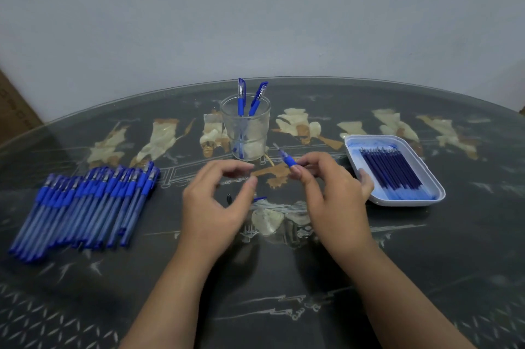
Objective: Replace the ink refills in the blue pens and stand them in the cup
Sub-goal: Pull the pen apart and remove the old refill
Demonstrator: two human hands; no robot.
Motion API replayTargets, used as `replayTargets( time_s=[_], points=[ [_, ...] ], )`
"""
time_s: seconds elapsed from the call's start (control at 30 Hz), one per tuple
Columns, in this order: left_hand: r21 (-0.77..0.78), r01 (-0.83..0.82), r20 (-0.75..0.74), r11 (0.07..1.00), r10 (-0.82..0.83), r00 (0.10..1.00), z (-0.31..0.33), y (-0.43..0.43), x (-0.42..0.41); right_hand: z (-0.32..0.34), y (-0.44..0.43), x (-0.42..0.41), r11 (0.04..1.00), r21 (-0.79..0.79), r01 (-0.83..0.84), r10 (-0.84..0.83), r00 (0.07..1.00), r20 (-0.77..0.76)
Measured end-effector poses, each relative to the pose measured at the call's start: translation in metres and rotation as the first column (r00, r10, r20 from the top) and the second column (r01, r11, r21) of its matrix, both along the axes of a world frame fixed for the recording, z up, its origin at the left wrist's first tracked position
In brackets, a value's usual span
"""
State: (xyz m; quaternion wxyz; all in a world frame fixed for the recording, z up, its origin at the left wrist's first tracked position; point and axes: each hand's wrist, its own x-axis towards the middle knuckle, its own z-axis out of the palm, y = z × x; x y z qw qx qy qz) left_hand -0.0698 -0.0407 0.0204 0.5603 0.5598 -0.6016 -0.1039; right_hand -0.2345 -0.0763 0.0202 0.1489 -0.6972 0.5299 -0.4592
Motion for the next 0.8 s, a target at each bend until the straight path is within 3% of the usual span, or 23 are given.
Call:
replayTargets(
  time_s=[0.13,0.27,0.4,0.63,0.8],
  points=[
    [0.104,0.22,-0.232,0.97,-0.191,0.954,-0.008,0.001,-0.019,0.018,0.004,-0.002,0.985,0.094,-0.146,0.115,0.953,0.28],
    [0.138,0.307,-0.417,0.942,-0.226,0.88,-0.009,0.001,-0.026,0.022,0.009,0.0,0.939,0.221,-0.262,0.127,0.866,0.483],
    [0.152,0.311,-0.441,0.938,-0.217,0.871,-0.009,0.0,-0.025,0.018,0.008,0.001,0.922,0.259,-0.289,0.112,0.836,0.537],
    [0.173,0.3,-0.338,0.938,-0.229,0.913,-0.005,0.003,-0.024,0.027,0.01,-0.003,0.932,0.202,-0.3,0.081,0.718,0.692],
    [0.173,0.298,-0.287,0.939,-0.242,0.927,-0.005,0.004,-0.024,0.029,0.005,-0.011,0.908,0.233,-0.349,0.002,0.559,0.829]
  ],
)
